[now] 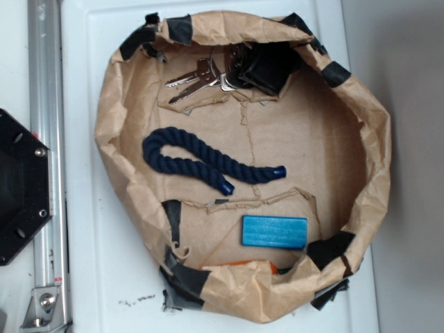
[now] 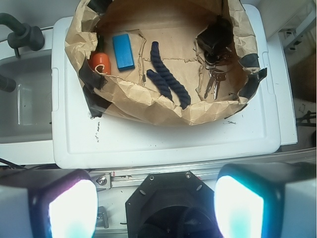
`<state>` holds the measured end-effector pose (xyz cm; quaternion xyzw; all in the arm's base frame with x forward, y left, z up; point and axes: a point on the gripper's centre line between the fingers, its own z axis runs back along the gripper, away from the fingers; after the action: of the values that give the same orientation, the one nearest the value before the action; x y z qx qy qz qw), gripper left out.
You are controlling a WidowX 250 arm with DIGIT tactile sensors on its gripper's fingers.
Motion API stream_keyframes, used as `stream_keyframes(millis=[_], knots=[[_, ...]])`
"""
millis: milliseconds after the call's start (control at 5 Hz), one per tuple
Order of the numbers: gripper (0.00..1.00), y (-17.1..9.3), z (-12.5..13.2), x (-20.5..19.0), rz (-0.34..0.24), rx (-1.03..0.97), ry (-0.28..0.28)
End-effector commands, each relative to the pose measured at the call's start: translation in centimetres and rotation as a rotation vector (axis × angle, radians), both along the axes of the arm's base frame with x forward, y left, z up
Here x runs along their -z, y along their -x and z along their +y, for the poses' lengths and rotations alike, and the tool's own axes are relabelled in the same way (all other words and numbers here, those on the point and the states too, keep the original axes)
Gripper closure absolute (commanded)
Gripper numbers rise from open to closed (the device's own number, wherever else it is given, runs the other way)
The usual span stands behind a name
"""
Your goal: Grab the blue block.
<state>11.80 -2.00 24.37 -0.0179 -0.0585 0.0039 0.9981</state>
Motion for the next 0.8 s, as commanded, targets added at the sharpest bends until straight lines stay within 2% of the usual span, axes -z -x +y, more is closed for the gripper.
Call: stream_keyframes(millis=[0,200,400,600], knots=[[0.00,0.0,0.0,0.0,0.000,0.000,0.000],[0.00,-4.7,0.0,2.6,-0.076,0.045,-0.046],[0.00,-9.8,-0.4,6.0,-0.101,0.062,-0.030],[0.00,-14.1,-1.0,10.0,-0.080,0.085,-0.017]])
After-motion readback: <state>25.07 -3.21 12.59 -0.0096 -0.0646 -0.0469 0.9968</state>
